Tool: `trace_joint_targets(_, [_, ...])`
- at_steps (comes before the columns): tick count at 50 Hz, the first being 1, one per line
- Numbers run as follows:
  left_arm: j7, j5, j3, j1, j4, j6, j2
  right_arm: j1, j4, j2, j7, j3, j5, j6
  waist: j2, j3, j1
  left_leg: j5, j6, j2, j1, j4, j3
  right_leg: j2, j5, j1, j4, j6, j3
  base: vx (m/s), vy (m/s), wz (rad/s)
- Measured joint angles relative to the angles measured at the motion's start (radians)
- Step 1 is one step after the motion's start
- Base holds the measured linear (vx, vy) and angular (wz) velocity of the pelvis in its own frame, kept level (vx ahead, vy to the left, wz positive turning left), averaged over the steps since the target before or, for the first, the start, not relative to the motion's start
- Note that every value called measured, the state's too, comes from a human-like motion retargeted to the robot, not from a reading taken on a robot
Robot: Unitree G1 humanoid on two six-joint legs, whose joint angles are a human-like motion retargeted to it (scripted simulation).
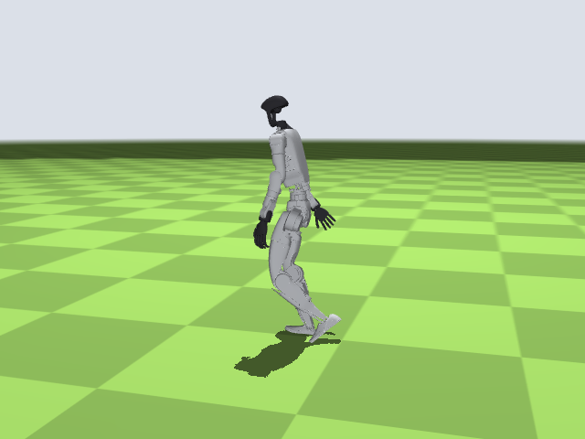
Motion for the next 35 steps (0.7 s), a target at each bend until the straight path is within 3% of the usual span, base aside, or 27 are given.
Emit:
trace_joint_targets(3, [0.057,0.044,0.044,0.05,0.108,0.051,-0.006,-0.041,-0.032,0.022,-0.018,0.002,0.02,-0.013,0.017,0.003,0.054,0.036,0.0,0.03,-0.118,0.22,-0.051,0.042,0.056,0.056,-0.098,-0.024,0.038,0.18,-0.11,-0.6])
trace_joint_targets(10, [-0.077,0.071,0.15,0.129,0.377,0.13,-0.032,-0.135,-0.151,0.057,-0.033,0.044,0.012,-0.089,0.014,-0.006,0.162,-0.182,0.0,0.123,-0.281,0.354,0.059,0.037,0.162,0.159,-0.27,-0.026,0.068,0.21,0.09,-0.28])
trace_joint_targets(13, [-0.124,0.059,0.173,0.163,0.428,0.109,-0.029,-0.19,-0.183,0.064,-0.042,0.076,-0.004,-0.104,-0.003,-0.016,0.16,-0.241,0.0,0.069,-0.36,0.224,0.123,-0.005,0.199,0.167,-0.321,0.009,0.043,0.05,0.43,0.44])
trace_joint_targets(15, [-0.114,0.045,0.18,0.187,0.456,0.074,-0.034,-0.217,-0.207,0.067,-0.04,0.095,-0.018,-0.106,-0.024,-0.024,0.146,-0.239,0.0,-0.045,-0.413,0.058,0.148,-0.073,0.223,0.161,-0.35,0.059,0.006,-0.1,0.6,0.81])
trace_joint_targets(18, [-0.091,0.038,0.173,0.201,0.486,0.066,-0.042,-0.251,-0.248,0.063,-0.024,0.141,-0.021,-0.118,-0.047,-0.023,0.117,-0.18,-0.045,-0.168,-0.425,-0.206,0.114,-0.13,0.212,0.174,-0.374,0.095,-0.061,0.19,0.21,0.64])
trace_joint_targets(20, [-0.104,0.058,0.18,0.193,0.505,0.085,-0.031,-0.27,-0.272,0.069,-0.006,0.17,-0.029,-0.125,-0.063,-0.017,0.097,-0.314,0.0,-0.082,-0.379,-0.092,0.163,-0.096,0.177,0.231,-0.4,0.075,-0.088,0.5,-0.35,0.11])
trace_joint_targets(25, [-0.144,0.119,0.173,0.157,0.469,0.084,-0.032,-0.251,-0.311,0.092,-0.03,0.176,-0.069,-0.139,-0.076,-0.024,0.09,-0.341,0.0,-0.113,-0.342,-0.13,0.105,-0.099,0.23,0.285,-0.407,0.132,-0.125,0.41,-0.06,-0.07])
trace_joint_targets(30, [-0.096,0.087,0.12,0.089,0.337,0.097,-0.035,-0.216,-0.211,0.089,-0.059,0.209,-0.013,-0.153,-0.076,-0.03,0.115,-0.344,0.0,-0.115,-0.251,-0.209,0.09,-0.122,0.399,0.293,-0.33,0.186,-0.173,0.39,0.05,-0.33])
trace_joint_targets(35, [-0.047,0.114,-0.015,0.053,0.136,0.089,0.011,-0.195,-0.071,0.071,-0.11,0.221,-0.081,-0.042,-0.008,-0.04,0.117,-0.331,0.0,-0.113,-0.123,-0.393,0.035,-0.126,0.647,0.215,-0.08,0.161,-0.184,0.36,0.12,-0.52])
